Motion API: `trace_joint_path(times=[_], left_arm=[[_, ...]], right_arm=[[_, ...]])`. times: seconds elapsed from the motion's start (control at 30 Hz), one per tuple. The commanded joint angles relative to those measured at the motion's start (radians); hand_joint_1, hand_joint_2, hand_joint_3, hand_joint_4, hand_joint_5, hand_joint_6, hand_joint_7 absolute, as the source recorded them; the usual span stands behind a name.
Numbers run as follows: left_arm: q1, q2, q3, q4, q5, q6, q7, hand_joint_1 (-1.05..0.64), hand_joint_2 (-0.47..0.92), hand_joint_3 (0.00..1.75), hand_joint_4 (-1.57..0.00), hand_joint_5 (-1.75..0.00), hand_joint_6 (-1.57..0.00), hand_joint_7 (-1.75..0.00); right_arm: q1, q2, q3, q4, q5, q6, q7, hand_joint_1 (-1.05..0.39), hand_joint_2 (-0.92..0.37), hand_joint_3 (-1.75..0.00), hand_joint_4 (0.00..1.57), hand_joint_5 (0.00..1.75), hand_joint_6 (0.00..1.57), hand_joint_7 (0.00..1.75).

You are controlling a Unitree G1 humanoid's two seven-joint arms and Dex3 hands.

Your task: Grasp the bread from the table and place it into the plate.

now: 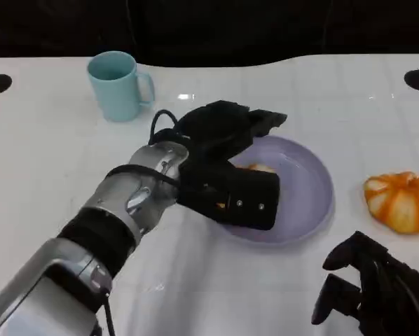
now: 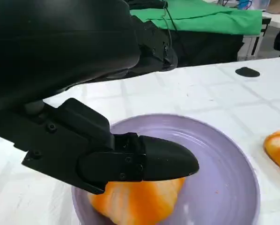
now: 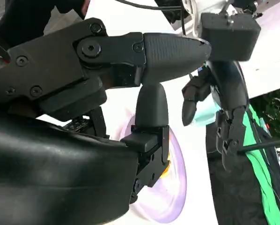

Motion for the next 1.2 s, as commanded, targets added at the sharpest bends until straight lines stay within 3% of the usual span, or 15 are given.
trace_joint_path(times=[0.03,0.43,0.57,0.6,0.67,0.77,1.03,1.1,1.17,1.2], left_arm=[[0.045,0.037,0.048,-0.077,-0.060,0.006,-0.070,-0.97,0.92,0.55,0.00,-0.17,-0.12,0.00],[0.232,0.058,0.218,-0.329,-0.351,0.034,-0.269,-0.89,0.92,0.41,-0.06,-0.22,-0.15,-0.02],[0.289,0.066,0.254,-0.398,-0.415,0.033,-0.296,-0.77,0.92,0.34,-0.10,-0.30,-0.19,-0.03],[0.302,0.070,0.259,-0.415,-0.422,0.033,-0.300,-0.75,0.92,0.36,-0.05,-0.44,-0.20,-0.03],[0.361,0.069,0.289,-0.479,-0.470,0.054,-0.310,-0.72,0.92,0.35,-0.01,-0.55,-0.22,-0.03],[0.434,0.056,0.330,-0.547,-0.546,0.076,-0.319,-0.69,0.92,0.33,-0.01,-0.59,-0.25,-0.05],[0.550,0.017,0.401,-0.624,-0.708,0.076,-0.326,-0.61,0.92,0.29,-0.20,-0.74,-0.40,-0.10],[0.588,-0.010,0.428,-0.648,-0.766,0.091,-0.320,-0.49,0.92,0.22,-0.26,-1.12,-0.53,-0.33],[0.620,-0.036,0.451,-0.662,-0.829,0.096,-0.331,-0.44,0.92,0.20,-0.24,-1.34,-0.46,-0.66],[0.630,-0.041,0.457,-0.666,-0.848,0.097,-0.337,-0.44,0.92,0.20,-0.24,-1.49,-0.38,-0.92]], right_arm=[[0.001,-0.012,-0.007,-0.004,0.004,0.005,0.000,-0.51,-0.92,-0.47,0.60,1.75,0.35,1.71],[0.005,-0.011,-0.004,-0.007,0.001,0.003,-0.001,-0.50,-0.92,-0.47,0.61,1.75,0.37,1.70],[0.005,-0.012,-0.004,-0.009,0.001,0.004,-0.001,-0.50,-0.92,-0.48,0.61,1.75,0.38,1.70],[0.005,-0.012,-0.004,-0.010,0.001,0.006,-0.003,-0.50,-0.92,-0.48,0.61,1.75,0.38,1.70],[0.005,-0.013,-0.001,-0.012,-0.005,0.004,-0.006,-0.51,-0.92,-0.48,0.61,1.75,0.37,1.69],[0.003,-0.015,0.000,-0.015,-0.010,0.007,-0.009,-0.51,-0.92,-0.48,0.61,1.75,0.37,1.70],[0.001,-0.015,0.004,-0.016,-0.012,0.011,-0.012,-0.51,-0.92,-0.49,0.63,1.75,0.39,1.70],[0.003,-0.012,0.003,-0.016,-0.010,0.010,-0.013,-0.51,-0.92,-0.48,0.63,1.75,0.39,1.70],[0.004,-0.010,0.003,-0.016,-0.009,0.008,-0.012,-0.51,-0.92,-0.48,0.62,1.75,0.39,1.70],[0.005,-0.010,0.004,-0.016,-0.009,0.008,-0.012,-0.51,-0.92,-0.48,0.62,1.75,0.38,1.70]])
